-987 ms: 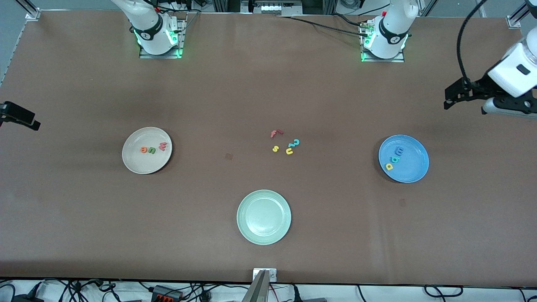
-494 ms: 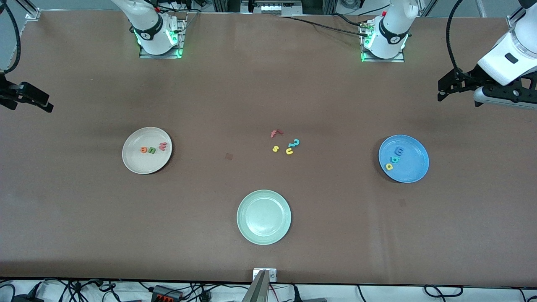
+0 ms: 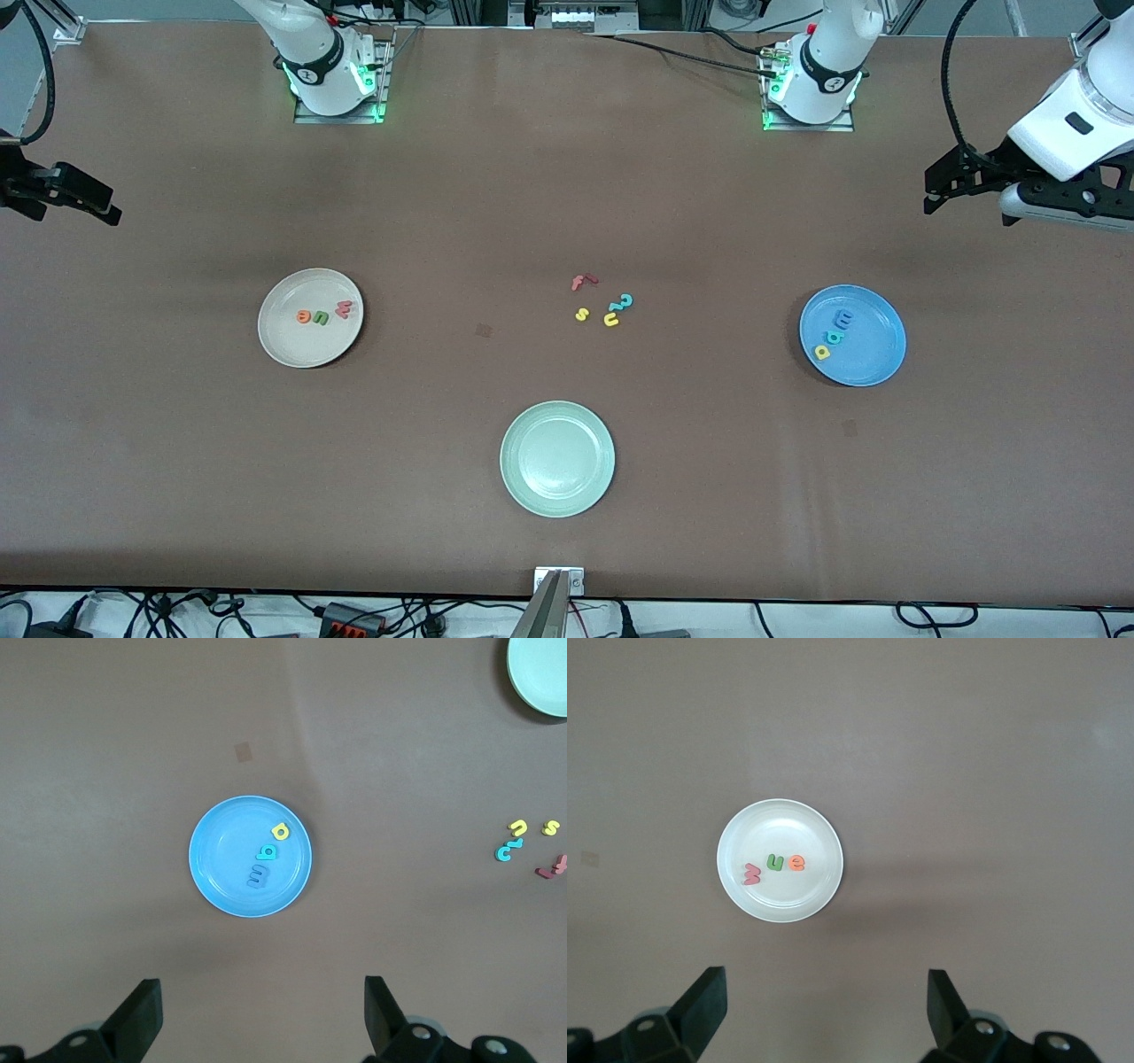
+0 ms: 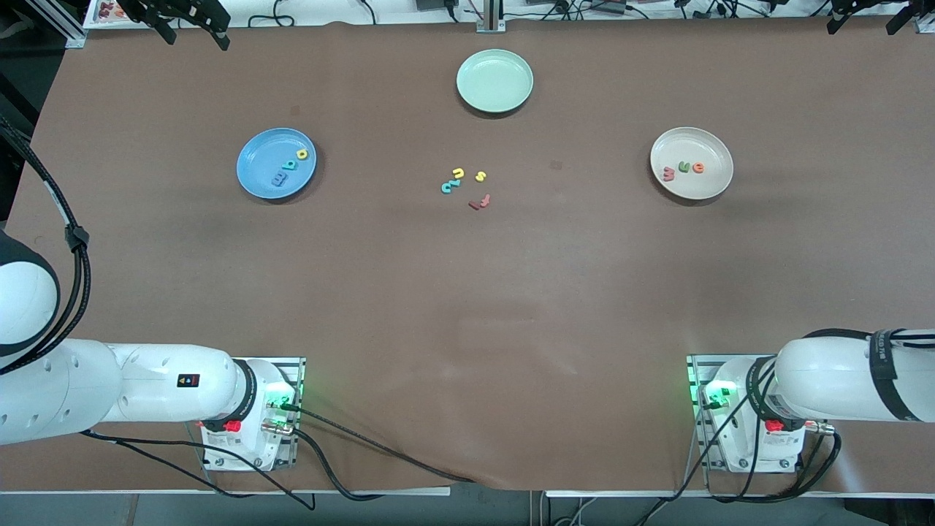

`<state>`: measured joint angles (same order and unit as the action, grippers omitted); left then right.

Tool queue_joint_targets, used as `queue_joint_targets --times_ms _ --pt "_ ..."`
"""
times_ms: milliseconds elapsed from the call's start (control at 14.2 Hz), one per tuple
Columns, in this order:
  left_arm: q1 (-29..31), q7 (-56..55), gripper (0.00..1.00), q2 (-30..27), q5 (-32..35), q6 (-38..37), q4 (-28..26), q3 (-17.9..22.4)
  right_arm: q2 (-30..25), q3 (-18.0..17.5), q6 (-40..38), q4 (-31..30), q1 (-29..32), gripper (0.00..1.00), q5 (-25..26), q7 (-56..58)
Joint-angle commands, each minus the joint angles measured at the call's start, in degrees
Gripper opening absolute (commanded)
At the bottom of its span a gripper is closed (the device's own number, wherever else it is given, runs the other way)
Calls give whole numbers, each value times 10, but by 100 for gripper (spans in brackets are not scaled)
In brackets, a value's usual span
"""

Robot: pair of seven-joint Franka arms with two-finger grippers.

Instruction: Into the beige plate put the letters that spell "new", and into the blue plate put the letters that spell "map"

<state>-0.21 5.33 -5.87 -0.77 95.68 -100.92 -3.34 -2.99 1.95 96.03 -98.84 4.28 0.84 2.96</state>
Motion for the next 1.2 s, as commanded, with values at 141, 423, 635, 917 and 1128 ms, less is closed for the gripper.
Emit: queue_joint_targets --times_ms 141,423,635,917,1128 --pt "0 15 100 5 -6 1 10 0 -14 0 -8 -5 5 100 8 12" --pt "0 16 100 5 -5 1 10 -1 -14 0 -9 -6 5 100 9 13" --pt "-1 15 100 7 -5 0 20 -2 -14 0 -8 -6 5 100 9 13" --pt "-1 15 100 9 -5 -1 20 -2 -11 -1 -5 -9 5 100 9 12" --pt "-2 15 100 10 -5 -1 21 -3 -11 -1 -5 -9 5 100 9 13"
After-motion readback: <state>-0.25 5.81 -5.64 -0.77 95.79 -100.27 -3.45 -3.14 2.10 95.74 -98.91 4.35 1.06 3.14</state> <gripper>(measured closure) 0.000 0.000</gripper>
